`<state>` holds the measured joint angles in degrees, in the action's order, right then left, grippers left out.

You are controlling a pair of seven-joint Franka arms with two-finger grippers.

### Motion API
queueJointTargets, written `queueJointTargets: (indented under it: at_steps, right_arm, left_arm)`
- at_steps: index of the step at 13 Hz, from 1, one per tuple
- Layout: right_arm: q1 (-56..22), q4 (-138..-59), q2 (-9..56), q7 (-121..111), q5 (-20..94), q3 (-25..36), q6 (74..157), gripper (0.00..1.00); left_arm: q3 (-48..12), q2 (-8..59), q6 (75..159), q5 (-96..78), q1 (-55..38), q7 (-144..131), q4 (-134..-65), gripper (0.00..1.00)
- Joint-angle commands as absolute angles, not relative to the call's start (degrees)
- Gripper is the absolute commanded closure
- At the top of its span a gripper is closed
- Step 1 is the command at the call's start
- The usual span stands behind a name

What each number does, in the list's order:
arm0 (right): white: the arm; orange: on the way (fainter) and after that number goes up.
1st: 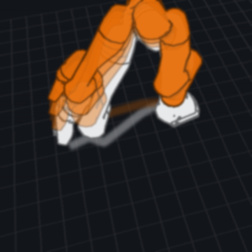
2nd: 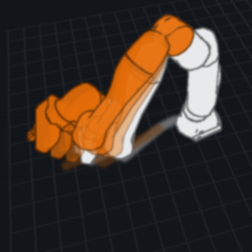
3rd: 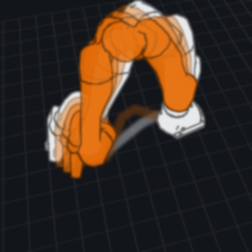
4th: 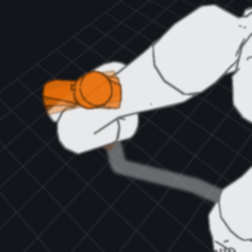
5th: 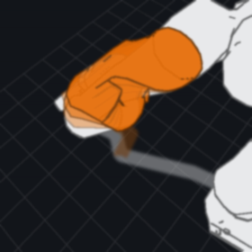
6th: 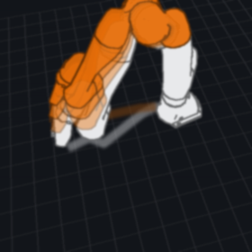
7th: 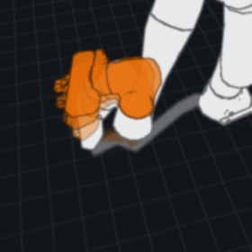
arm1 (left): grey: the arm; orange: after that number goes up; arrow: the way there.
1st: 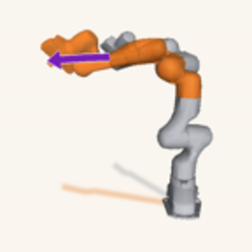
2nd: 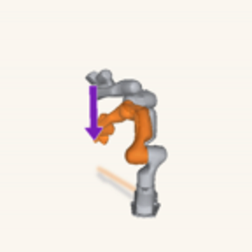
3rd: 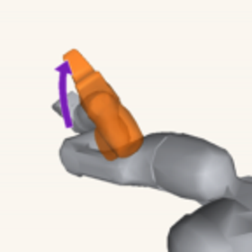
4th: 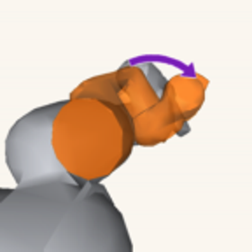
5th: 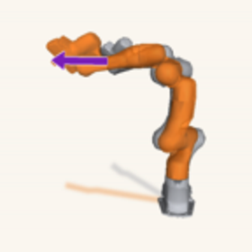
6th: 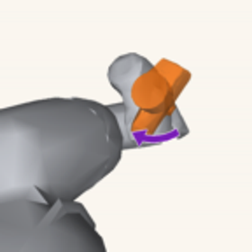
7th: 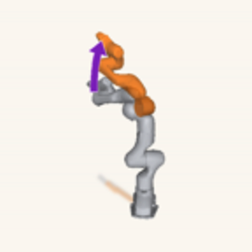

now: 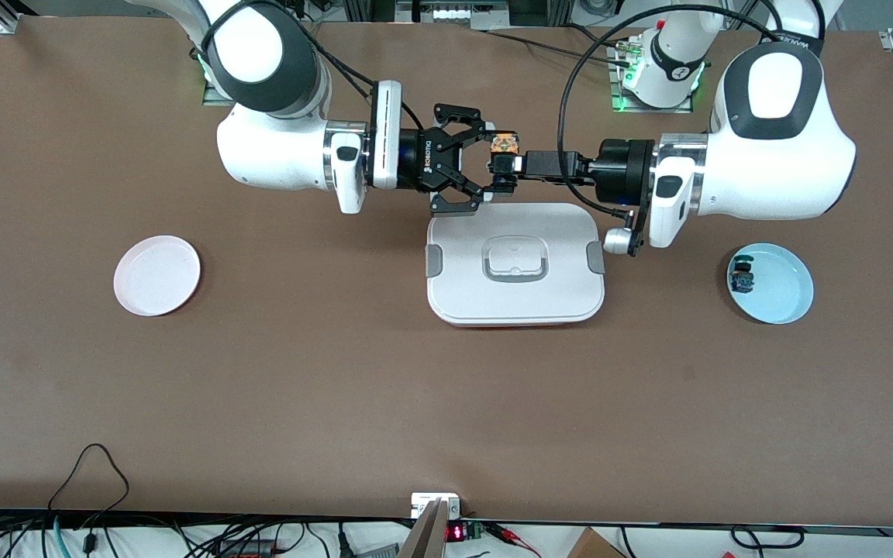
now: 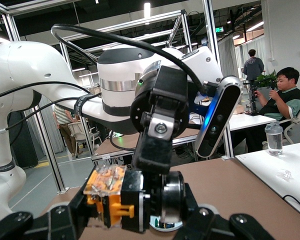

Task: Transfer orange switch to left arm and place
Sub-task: 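Grasp the switch with the left gripper while the right gripper opens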

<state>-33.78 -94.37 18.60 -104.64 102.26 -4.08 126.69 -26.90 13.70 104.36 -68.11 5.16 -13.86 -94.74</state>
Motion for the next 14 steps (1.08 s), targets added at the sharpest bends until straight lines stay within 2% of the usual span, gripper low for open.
queueJointTargets:
  at_steps: [1,5,7,8,9,10,14]
  right_arm:
    - [-34.1,-93.3,19.0,-106.0,103.0,-4.3,127.8,0.99]
    - [-34.1,-93.3,19.0,-106.0,103.0,-4.3,127.8,0.99]
    - [-34.2,-93.4,18.9,-106.0,103.0,-4.3,127.8,0.98]
    - [-34.2,-93.5,18.9,-105.9,103.1,-4.3,127.8,0.86]
    - [-34.2,-93.8,18.6,-105.4,103.2,-4.3,127.9,0.08]
    - [-34.2,-93.8,18.5,-105.5,103.2,-4.3,128.7,0.00]
    - [-34.6,-93.8,18.4,-105.5,103.4,-4.3,129.4,0.00]
  left_arm:
    - [-27.0,12.4,105.2,-67.6,5.2,-14.2,-95.5,0.44]
    - [-26.8,12.6,104.7,-67.5,5.5,-13.6,-95.5,0.98]
    - [-26.7,12.5,104.5,-67.5,5.7,-13.7,-95.4,1.00]
    - [-26.7,12.4,104.4,-67.5,5.7,-14.0,-95.4,1.00]
    - [-26.7,12.4,104.3,-67.5,5.8,-14.1,-95.4,1.00]
    - [-26.7,12.4,104.2,-67.5,5.9,-14.1,-95.4,1.00]
    - [-26.2,12.0,102.0,-67.5,6.6,-15.4,-94.8,1.00]
